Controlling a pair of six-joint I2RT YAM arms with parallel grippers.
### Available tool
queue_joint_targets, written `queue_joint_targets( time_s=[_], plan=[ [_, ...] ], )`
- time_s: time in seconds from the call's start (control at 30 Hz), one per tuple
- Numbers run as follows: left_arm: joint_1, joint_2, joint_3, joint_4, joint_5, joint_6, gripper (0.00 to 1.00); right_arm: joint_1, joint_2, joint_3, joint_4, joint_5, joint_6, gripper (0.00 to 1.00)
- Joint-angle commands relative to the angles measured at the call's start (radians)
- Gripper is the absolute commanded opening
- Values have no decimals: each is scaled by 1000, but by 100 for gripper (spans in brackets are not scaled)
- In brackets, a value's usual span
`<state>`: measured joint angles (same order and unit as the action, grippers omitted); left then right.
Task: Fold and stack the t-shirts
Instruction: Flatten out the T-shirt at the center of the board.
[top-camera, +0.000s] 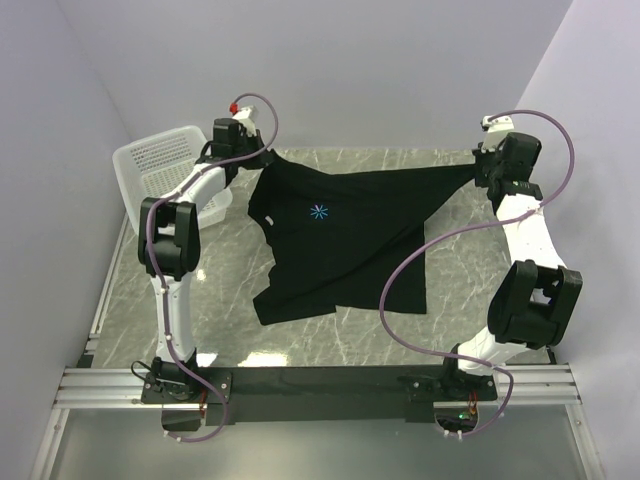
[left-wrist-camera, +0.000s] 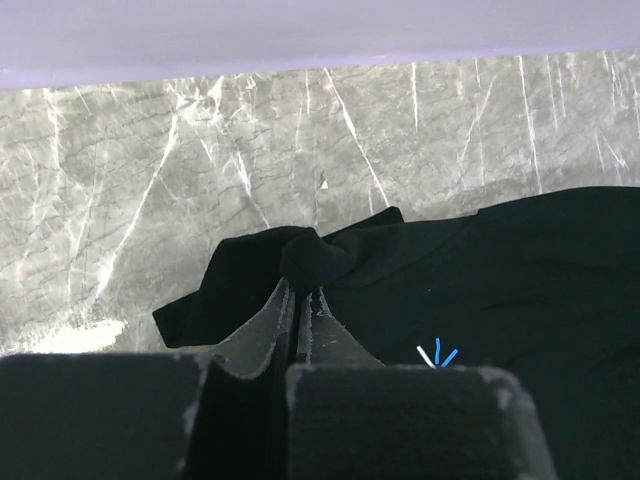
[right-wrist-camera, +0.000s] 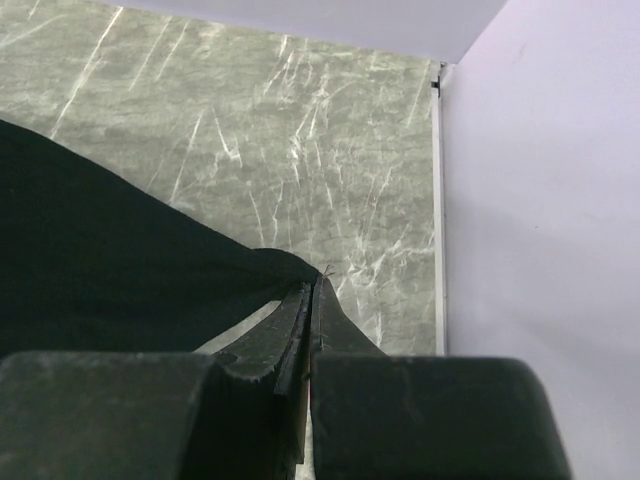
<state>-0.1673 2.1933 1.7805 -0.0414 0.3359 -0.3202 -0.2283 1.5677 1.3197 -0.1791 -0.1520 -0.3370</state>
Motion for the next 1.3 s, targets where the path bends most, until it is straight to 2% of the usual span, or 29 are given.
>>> queue_joint_targets(
  time_s=[0.0,0.23,0.43,0.63,0.8,1.0,1.13,1.27],
  plan=[
    [9,-7,39,21,9,-6,1,-11,-23,16,43,-6,4,0],
    [20,-50,20,34,11,-2,0,-13,-18,35,47,-24,12,0],
    [26,-138,-41,124,15,3,0,-13,-38,65,36,-52,32,0],
    [31,-178,-52,106,20,9,1,-14,-58,76,29,-76,50,0],
    [31,-314,-148,159,22,15,0,-31,-138,73,3,-141,69,0],
    [31,-544,-297,205,-6,32,0,-83,-349,36,35,-228,124,0],
    [31,-676,-352,196,-26,43,0,-149,-474,78,9,-287,200,0],
    [31,-866,-394,196,-102,59,0,-180,-557,157,-3,-299,252,0]
  ],
)
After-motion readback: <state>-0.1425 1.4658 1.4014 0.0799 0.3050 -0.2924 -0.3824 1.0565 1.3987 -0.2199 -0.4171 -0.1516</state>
